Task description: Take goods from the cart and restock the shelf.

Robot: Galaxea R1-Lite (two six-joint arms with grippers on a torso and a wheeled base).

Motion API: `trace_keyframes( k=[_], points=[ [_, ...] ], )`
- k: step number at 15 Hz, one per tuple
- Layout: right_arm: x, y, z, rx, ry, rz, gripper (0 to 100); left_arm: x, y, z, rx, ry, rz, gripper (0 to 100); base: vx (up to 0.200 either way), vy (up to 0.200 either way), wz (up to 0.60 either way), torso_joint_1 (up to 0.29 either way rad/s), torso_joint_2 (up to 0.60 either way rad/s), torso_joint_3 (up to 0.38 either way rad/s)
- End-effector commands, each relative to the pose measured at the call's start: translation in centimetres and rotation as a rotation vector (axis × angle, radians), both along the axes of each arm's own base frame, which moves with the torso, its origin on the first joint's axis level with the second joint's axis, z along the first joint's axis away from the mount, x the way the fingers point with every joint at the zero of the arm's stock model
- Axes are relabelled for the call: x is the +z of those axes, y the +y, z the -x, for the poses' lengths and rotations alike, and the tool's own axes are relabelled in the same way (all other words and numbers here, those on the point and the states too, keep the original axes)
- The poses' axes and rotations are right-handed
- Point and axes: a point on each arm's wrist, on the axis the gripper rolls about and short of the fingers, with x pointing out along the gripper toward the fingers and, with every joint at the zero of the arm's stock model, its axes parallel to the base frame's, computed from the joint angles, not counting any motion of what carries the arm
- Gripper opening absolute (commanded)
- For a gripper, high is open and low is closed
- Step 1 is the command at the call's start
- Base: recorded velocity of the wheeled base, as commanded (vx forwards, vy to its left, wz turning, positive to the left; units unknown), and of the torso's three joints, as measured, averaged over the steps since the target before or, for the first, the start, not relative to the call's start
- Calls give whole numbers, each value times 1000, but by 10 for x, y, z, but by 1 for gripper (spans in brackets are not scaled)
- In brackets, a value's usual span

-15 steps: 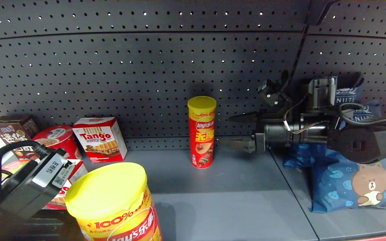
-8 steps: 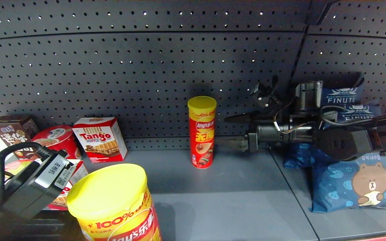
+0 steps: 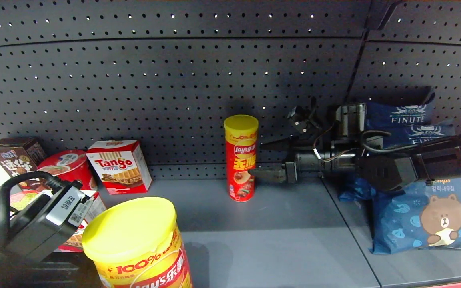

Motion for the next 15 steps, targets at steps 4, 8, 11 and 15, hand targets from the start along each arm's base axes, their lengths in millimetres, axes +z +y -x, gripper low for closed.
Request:
trace_keyframes(
  k=[4, 8, 11, 15],
  points=[
    [-11, 13, -10, 17, 10, 6, 100, -1, 0, -1, 2, 5, -3, 0, 0, 0, 0, 0, 0, 0],
    [-18, 20, -15, 27, 14, 10, 100, -4, 1, 1, 3, 14, -8, 0, 0, 0, 0, 0, 0, 0],
    [-25, 23, -18, 31, 20, 10, 100, -7, 2, 2, 5, 21, -11, 0, 0, 0, 0, 0, 0, 0],
    [-35, 30, -23, 39, 25, 14, 100, -7, 3, 1, 13, 23, -12, 0, 0, 0, 0, 0, 0, 0]
  ],
)
